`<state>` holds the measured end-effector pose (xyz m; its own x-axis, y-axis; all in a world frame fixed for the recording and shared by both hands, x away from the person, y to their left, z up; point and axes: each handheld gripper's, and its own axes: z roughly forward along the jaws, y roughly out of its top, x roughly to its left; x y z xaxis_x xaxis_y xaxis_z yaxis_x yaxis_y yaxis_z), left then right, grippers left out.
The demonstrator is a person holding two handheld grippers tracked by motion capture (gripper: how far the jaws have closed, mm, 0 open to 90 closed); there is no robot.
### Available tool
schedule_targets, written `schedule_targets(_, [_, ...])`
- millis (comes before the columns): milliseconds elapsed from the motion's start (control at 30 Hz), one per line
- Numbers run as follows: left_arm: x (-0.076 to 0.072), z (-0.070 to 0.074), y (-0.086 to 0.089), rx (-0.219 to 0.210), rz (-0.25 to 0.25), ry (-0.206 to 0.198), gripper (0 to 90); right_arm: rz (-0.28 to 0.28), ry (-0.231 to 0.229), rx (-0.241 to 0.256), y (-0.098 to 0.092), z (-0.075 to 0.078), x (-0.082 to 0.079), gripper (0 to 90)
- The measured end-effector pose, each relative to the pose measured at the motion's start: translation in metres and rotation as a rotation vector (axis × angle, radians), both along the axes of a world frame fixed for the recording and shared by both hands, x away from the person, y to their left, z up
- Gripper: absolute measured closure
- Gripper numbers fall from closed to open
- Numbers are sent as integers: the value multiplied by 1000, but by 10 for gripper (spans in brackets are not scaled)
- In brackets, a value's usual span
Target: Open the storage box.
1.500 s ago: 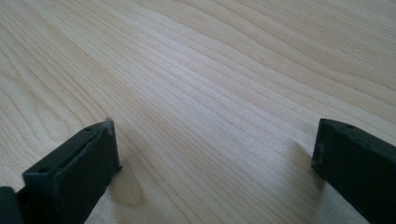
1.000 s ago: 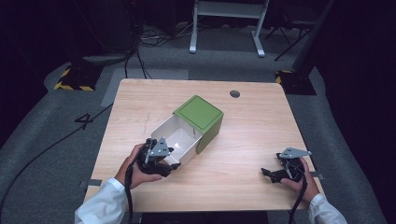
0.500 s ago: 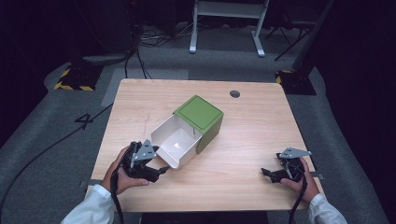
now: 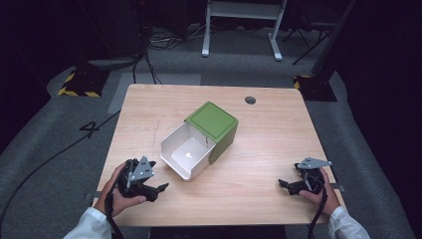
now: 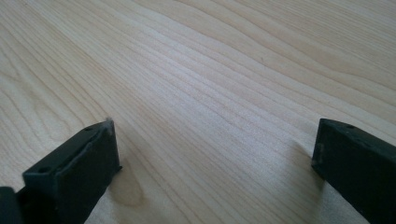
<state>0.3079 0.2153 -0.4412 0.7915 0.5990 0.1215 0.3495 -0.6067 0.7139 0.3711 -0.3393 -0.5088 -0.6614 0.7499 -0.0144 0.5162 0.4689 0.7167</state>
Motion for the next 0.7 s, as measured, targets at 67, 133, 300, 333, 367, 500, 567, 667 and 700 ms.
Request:
schedule_targets(67, [0,-4,4,0,14,6,184,-2,0,0,0,0,0,5])
schedule_targets(133, [0,-9,6,23,27,9,184,-2,0,0,0,0,0,5])
schedule_targets(300, [2,-23,11,44,55,30,184,-1,-1,-1,0,0,0,5])
schedule_targets(333, [3,-26,13,45,64,35,185,-2,-1,-1,0,0,0,5])
schedule_targets(367, [4,-28,15,45,70,38,184,-2,-1,-1,0,0,0,5])
schedule_targets(500, [7,-39,24,33,116,54,184,-1,-1,-1,0,0,0,5])
schedule_targets(567, [8,-42,29,19,132,56,184,-1,-1,-1,0,0,0,5])
schedule_targets(667, [11,-49,34,14,171,68,184,0,0,1,0,0,0,5])
schedule_targets(700, [12,-51,35,11,174,72,184,1,0,1,0,0,0,5])
